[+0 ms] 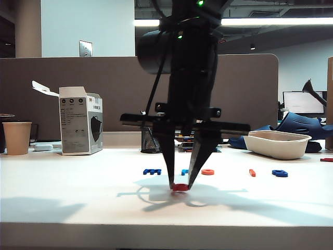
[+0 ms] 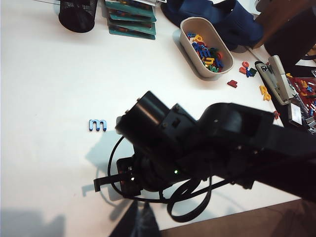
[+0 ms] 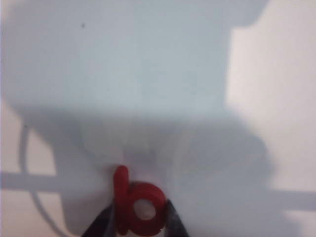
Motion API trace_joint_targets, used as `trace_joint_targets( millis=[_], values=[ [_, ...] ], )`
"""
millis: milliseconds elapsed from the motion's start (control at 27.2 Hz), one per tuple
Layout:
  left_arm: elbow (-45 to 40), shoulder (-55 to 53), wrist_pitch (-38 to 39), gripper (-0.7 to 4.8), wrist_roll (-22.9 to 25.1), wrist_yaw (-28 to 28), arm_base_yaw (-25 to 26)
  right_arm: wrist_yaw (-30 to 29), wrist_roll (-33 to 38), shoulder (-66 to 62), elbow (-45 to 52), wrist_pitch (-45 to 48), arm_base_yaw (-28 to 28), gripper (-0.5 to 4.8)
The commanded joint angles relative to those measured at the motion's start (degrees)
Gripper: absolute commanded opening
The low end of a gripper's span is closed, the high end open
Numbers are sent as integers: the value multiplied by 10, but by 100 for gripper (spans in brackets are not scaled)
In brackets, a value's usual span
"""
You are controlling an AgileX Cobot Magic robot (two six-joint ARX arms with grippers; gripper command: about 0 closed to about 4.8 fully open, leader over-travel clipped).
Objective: Select the appropriate letters from the row of letter magnets placed on the table to arrange into the word "big".
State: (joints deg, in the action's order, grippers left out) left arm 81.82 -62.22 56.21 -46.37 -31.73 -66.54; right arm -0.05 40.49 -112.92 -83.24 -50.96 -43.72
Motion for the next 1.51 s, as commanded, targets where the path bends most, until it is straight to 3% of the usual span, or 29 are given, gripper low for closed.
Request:
trace_joint_targets(
  millis=[37,992,1506],
  values=[
    [1,1,-5,-5,-2,-4,0,0,14,-5,-2,3,-7,90],
    [1,1,-6,-5,-2,-4,0,-1,25,-7,-2,4,-9,96],
    [1,1,-6,-5,-2,-4,0,-15,26,-7,-2,7,-9,159]
  ],
)
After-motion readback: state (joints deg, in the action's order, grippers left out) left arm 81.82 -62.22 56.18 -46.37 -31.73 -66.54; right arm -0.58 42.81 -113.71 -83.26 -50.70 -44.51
